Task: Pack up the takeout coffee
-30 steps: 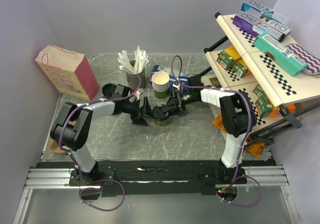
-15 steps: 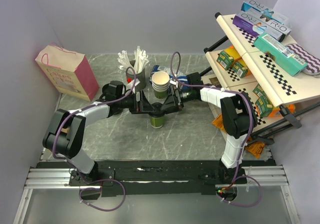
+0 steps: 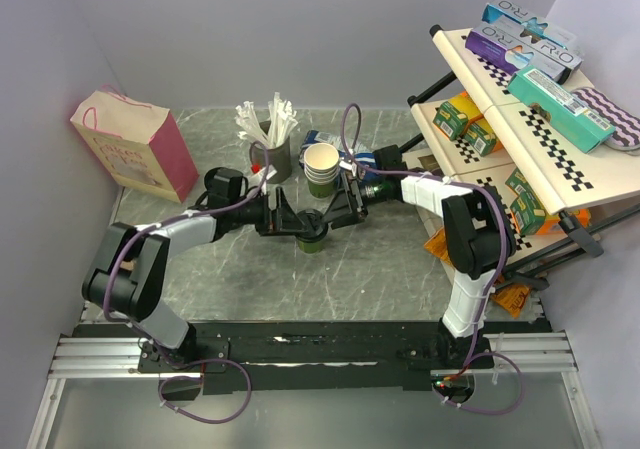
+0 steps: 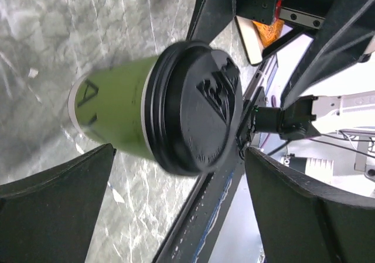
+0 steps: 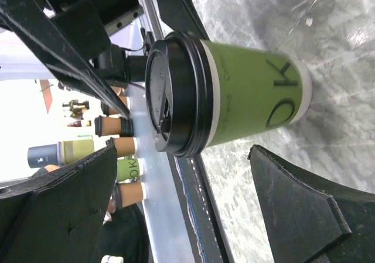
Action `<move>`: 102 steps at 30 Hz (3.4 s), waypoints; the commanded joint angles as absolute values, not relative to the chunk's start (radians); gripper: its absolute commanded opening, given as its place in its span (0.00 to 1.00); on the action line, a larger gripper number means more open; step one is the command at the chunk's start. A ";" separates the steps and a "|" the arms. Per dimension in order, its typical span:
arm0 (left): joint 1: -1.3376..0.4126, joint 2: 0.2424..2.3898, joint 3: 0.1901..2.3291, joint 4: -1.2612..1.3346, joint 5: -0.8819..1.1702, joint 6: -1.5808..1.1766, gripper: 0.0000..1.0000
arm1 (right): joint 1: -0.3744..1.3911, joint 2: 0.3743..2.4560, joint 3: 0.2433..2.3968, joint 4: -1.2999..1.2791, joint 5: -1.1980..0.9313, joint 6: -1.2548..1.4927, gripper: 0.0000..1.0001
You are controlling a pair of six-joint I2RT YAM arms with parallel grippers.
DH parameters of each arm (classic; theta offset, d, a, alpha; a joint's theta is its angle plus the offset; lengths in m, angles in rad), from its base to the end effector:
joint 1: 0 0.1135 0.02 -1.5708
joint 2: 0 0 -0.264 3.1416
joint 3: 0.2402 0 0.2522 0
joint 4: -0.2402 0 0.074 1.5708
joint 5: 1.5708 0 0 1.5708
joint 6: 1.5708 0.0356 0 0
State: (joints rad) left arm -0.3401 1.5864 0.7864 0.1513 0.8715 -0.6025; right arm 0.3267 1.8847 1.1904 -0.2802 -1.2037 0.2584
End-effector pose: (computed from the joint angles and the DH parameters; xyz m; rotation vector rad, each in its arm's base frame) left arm 0.2879 -0.1308 0.1850 0.2250 2.3341 -1.4631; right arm 0.3463 0.1524 0.1822 -0.5790 2.3442 1.7632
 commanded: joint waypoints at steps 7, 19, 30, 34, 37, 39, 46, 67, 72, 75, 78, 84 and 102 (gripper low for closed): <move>-0.305 1.545 0.669 0.411 0.999 -0.807 1.00 | 0.353 1.827 1.164 -0.268 -1.220 0.245 1.00; -0.275 1.747 0.689 0.540 1.011 -0.925 0.98 | 0.385 1.940 1.187 -0.173 -1.175 0.348 0.92; -0.252 1.920 0.643 0.700 1.016 -1.028 0.94 | 0.396 2.020 1.076 -0.046 -1.158 0.440 0.73; -0.252 1.965 0.684 0.551 0.950 -0.948 0.90 | 0.385 1.994 1.017 0.032 -1.091 0.482 0.71; -0.252 1.974 0.710 0.436 0.872 -0.882 0.88 | 0.377 2.000 1.009 0.005 -1.028 0.471 0.68; -0.256 1.980 0.741 0.367 0.818 -0.830 0.87 | 0.376 2.003 1.012 -0.040 -0.988 0.462 0.67; -0.279 2.020 0.818 0.112 0.629 -0.710 0.83 | 0.371 2.022 1.058 -0.167 -0.845 0.427 0.62; -0.287 1.893 0.837 0.472 1.002 -0.805 0.92 | 0.353 1.881 1.052 0.009 -1.074 0.436 0.81; -0.279 1.881 0.867 0.472 1.046 -0.816 0.98 | 0.344 1.882 1.077 0.011 -1.109 0.455 0.90; -0.267 1.890 0.873 0.538 1.068 -0.867 0.98 | 0.342 1.871 1.078 0.060 -1.132 0.492 0.93; -0.262 1.881 0.882 0.554 1.091 -0.879 0.99 | 0.341 1.850 1.081 0.055 -1.143 0.486 0.95; -0.256 1.842 0.942 0.338 1.063 -0.737 0.99 | 0.334 1.804 1.100 -0.041 -1.137 0.411 1.00; -0.210 1.468 1.127 -0.586 0.867 0.106 0.99 | 0.316 1.556 1.212 -0.517 -0.861 -0.069 1.00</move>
